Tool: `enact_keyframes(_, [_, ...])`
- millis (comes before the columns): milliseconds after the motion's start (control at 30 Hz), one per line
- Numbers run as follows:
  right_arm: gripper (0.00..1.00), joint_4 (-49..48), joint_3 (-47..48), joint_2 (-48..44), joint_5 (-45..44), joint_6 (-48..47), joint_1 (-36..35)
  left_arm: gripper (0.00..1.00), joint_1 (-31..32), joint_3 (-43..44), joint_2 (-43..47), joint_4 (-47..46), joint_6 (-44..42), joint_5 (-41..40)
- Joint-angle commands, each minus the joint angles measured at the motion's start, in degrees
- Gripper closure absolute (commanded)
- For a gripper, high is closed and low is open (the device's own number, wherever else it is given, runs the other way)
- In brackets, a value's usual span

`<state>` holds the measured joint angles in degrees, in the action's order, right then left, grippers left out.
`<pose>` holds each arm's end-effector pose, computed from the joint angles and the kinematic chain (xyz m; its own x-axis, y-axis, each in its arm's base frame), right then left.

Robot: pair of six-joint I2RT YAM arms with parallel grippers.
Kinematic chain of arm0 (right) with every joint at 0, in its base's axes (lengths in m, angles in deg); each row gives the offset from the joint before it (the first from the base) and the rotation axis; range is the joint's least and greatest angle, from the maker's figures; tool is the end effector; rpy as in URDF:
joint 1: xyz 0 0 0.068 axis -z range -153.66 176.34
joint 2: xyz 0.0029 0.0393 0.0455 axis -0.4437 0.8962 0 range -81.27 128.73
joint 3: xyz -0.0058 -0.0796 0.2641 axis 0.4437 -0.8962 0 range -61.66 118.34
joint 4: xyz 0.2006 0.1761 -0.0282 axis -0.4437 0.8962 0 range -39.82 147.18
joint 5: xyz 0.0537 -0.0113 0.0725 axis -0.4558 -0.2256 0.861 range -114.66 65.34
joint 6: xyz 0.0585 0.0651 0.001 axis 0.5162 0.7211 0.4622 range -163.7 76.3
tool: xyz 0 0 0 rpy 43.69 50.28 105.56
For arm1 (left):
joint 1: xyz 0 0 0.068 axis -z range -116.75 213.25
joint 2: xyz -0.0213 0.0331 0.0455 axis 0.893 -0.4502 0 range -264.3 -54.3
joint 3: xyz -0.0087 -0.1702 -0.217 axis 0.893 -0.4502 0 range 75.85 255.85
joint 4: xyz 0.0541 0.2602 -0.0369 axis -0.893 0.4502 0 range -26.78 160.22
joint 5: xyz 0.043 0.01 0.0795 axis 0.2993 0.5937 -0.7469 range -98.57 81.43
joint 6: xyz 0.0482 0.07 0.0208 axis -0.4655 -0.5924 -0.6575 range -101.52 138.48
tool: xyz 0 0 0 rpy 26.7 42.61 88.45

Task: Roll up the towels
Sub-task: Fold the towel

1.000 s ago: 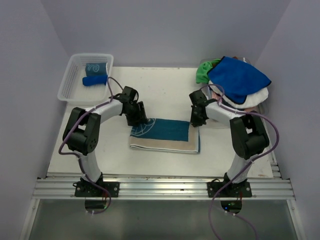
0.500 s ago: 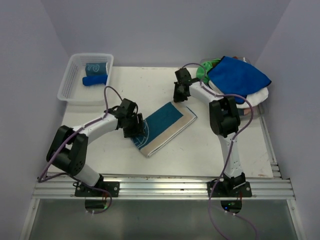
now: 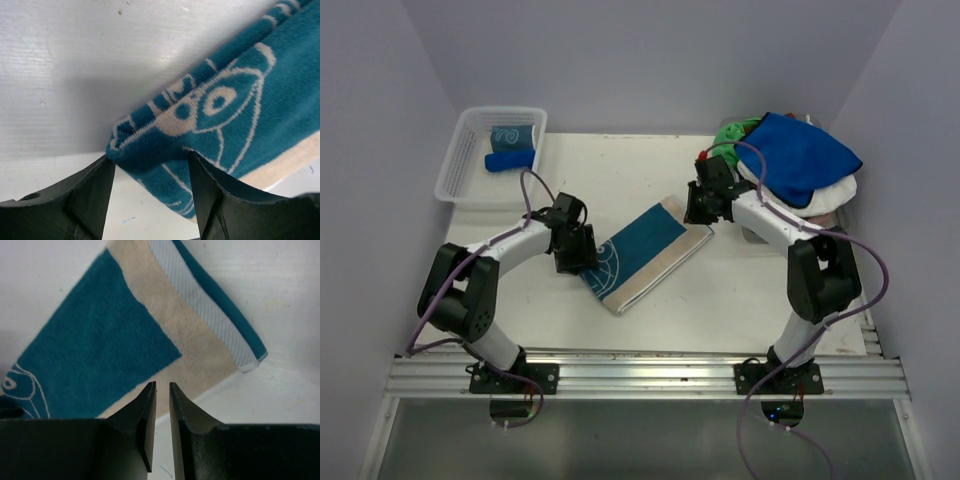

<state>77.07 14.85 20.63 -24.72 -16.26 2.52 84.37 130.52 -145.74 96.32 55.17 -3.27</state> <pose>0.3858 0.1703 0.2010 -0.8281 0.1380 -0.5433 -0.0245 0.9594 0.2810 0.2930 -0.1208 0.1357 -0.9344 -0.2768 -0.2242 -0.2117 0.9378 -0.2752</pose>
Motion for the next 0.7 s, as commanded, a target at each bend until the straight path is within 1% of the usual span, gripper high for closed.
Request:
enact_keyframes(0, [0.8,-3.1,-6.0,-1.2,1.8,1.6,-1.4,0.37,-0.8,1.3,-3.8,-4.4,-2.2,-0.8])
enact_keyframes(67, [0.82,-4.1,-7.5,0.8,3.3,2.5,-1.4,0.37,-1.1,0.8,-5.5,-5.2,-2.1,-0.5])
enact_keyframes(133, [0.82,-5.4,-7.4,2.5,3.8,2.5,-1.5,0.38,-1.1,-0.8,-6.6,-5.4,-1.7,-0.4])
enact_keyframes(167, [0.82,-5.3,-7.0,4.8,3.5,2.5,-1.5,0.38,-1.1,-1.6,-6.4,-5.6,-1.6,-0.3])
enact_keyframes(233, [0.82,-5.3,-4.8,7.4,3.0,2.1,-1.5,0.38,-1.1,-3.6,-4.6,-5.4,-0.8,0.0])
enact_keyframes(267, [0.83,-5.1,-3.7,8.8,2.5,1.7,-1.5,0.38,-1.1,-6.0,-3.6,-5.5,-0.4,0.3])
enact_keyframes(300, [0.83,-4.8,-2.2,12.0,2.4,1.4,-1.5,0.38,-1.0,-7.3,-1.2,-5.5,0.7,0.9])
enact_keyframes(367, [0.83,-3.5,3.6,15.1,1.6,0.6,-1.5,0.39,-0.7,-10.7,1.7,-5.5,2.7,3.0])
enact_keyframes(400, [0.83,-3.3,8.7,18.8,1.4,0.3,-1.5,0.39,0.1,-11.5,4.4,-5.3,3.4,3.6])
enact_keyframes(433, [0.83,-1.6,11.8,20.7,0.9,0.1,-1.5,0.39,0.9,-12.1,5.6,-4.5,3.9,4.0])
enact_keyframes(467, [0.83,-0.5,15.2,23.0,0.7,-0.8,-1.4,0.38,1.7,-12.0,6.7,-3.8,4.6,4.0])
enact_keyframes(500, [0.83,0.5,21.6,24.8,0.8,-1.2,-1.4,0.38,2.8,-11.6,8.3,-2.7,4.9,3.9])
enact_keyframes(533, [0.83,3.0,24.7,27.9,1.3,-1.4,-1.4,0.38,4.4,-10.2,9.0,-0.3,4.9,3.1])
enact_keyframes(600, [0.82,4.8,28.9,28.4,2.9,-2.0,-1.3,0.37,5.4,-8.6,11.4,2.0,4.8,2.1])
enact_keyframes(633, [0.8,3.4,28.2,25.6,3.4,-2.0,-1.3,0.36,5.4,-7.8,12.5,4.0,4.7,0.7])
enact_keyframes(667, [0.75,2.5,26.8,23.8,3.9,-1.8,-1.3,0.36,5.4,-6.1,13.4,4.7,4.8,-0.1])
